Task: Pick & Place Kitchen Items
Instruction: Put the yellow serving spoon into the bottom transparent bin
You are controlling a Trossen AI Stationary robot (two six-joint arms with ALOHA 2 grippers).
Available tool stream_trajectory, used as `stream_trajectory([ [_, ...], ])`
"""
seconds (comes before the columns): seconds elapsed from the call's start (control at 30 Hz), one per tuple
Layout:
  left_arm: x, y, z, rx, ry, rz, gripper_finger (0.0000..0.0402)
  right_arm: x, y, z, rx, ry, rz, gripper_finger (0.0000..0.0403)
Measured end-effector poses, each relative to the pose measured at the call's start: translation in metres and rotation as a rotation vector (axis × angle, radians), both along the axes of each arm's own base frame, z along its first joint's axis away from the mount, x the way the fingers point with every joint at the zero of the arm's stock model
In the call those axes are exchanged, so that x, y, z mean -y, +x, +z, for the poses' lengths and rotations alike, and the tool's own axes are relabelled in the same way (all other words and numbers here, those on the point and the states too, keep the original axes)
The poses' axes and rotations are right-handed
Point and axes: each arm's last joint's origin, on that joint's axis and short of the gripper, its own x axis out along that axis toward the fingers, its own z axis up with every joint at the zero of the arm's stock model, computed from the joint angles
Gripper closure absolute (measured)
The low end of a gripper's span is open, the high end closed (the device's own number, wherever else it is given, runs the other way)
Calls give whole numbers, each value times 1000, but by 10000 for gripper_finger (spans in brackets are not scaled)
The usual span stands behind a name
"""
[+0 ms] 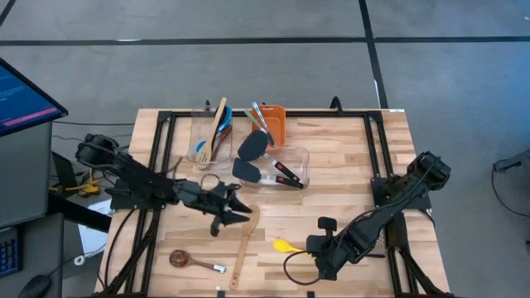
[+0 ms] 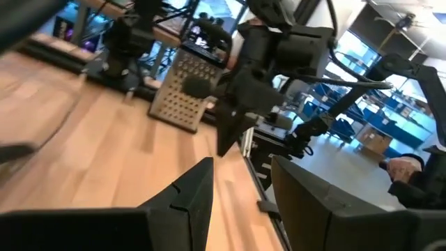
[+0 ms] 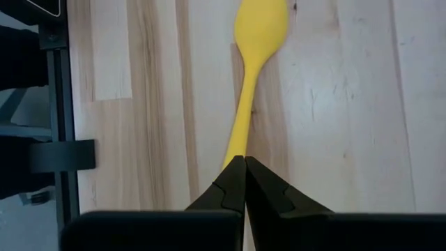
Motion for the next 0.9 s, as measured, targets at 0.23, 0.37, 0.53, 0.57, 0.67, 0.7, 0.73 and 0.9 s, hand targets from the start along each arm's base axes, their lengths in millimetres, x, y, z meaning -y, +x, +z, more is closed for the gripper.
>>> stream_trajectory([
  [0.23,27,37,3,1,40,-55,269,-3,-2,0,-15,19,0,403],
  [0.37,42,52,-3,-15,47,-83,269,-6,-11,-2,-121,77,-32,403],
  [0.53,59,64,-7,-20,50,-114,269,-11,-24,-4,-202,86,-75,403],
  [0.57,62,65,-8,-24,51,-120,269,-13,-26,-4,-202,90,-78,403],
  [0.67,69,68,-13,-34,56,-132,269,-20,-30,-7,-186,120,-89,403],
  [0.7,70,68,-15,-40,59,-131,269,-21,-32,-9,-176,130,-89,403],
  [0.73,72,68,-17,-45,61,-133,269,-23,-33,-13,-163,140,-90,403],
  [0.9,78,69,-18,-46,62,-147,269,-22,-41,-31,-104,131,-157,403],
])
